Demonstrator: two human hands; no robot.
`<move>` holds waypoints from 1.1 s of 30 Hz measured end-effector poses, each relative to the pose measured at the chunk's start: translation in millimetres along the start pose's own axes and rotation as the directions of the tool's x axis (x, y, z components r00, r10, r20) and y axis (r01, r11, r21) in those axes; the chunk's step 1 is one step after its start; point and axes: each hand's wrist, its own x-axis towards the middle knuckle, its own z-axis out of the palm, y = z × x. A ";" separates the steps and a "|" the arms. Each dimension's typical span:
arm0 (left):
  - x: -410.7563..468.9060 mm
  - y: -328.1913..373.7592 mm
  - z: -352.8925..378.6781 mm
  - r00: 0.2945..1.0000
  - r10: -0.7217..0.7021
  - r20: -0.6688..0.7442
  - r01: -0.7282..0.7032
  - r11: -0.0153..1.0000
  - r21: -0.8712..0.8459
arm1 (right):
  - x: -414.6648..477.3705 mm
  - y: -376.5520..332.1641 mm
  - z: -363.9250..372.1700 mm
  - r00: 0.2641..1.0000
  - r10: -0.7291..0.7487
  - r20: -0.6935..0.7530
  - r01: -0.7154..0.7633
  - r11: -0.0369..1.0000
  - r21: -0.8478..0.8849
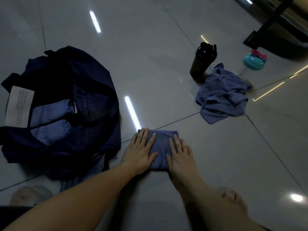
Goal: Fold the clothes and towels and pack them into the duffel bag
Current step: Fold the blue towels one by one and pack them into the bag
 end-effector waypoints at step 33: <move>26.2 -29.8 -171.9 0.980 -0.186 -0.078 0.110 0.816 -0.567 | 89.8 8.1 -163.2 0.997 0.033 0.067 -0.064 0.847 0.528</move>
